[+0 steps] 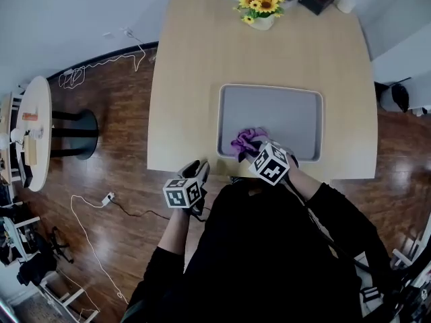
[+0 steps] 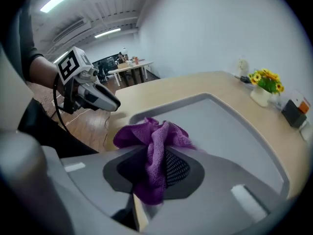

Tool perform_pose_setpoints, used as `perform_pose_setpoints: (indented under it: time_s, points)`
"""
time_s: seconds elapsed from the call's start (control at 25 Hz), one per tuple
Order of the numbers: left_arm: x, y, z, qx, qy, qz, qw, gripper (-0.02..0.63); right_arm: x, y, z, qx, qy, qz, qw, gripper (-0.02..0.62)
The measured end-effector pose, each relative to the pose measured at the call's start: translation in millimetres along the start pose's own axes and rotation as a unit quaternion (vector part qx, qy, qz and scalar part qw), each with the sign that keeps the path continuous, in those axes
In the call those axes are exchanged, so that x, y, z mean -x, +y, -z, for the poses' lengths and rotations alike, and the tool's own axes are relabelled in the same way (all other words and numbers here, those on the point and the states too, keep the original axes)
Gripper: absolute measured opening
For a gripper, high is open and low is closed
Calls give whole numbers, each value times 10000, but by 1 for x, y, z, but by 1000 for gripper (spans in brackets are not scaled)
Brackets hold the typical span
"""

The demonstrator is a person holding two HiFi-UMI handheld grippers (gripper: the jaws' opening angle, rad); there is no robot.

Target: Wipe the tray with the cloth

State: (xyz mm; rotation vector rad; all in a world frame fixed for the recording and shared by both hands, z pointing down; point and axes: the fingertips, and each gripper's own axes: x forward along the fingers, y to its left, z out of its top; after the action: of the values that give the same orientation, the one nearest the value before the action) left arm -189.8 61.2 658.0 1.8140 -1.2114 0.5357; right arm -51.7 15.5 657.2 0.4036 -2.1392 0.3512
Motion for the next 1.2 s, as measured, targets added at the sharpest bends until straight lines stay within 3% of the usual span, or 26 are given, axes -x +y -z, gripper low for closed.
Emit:
perform_pose_setpoints:
  time_s: [0.16, 0.28, 0.48, 0.8, 0.96, 1.2]
  points:
    - [-25, -28, -30, -533, -70, -150, 9984, 124, 47, -32, 68, -498, 137, 270, 9983, 83]
    - [-39, -35, -43, -665, -154, -388, 9969, 129, 83, -56, 118, -864, 187, 557, 9945, 83]
    - [-67, -42, -33, -838, 286, -532, 9946, 147, 122, -83, 176, -1186, 252, 855, 9889, 83]
    - [-69, -40, -22, -446, 348, -416, 9975, 147, 121, -96, 177, -1518, 219, 521, 9868, 87]
    - [-72, -44, -22, -201, 319, -292, 9989, 147, 121, -157, 164, -1674, 246, 639, 9835, 87]
    - [-74, -49, -24, -193, 292, -179, 9992, 148, 111, -241, 135, -1353, 568, 994, 9842, 89]
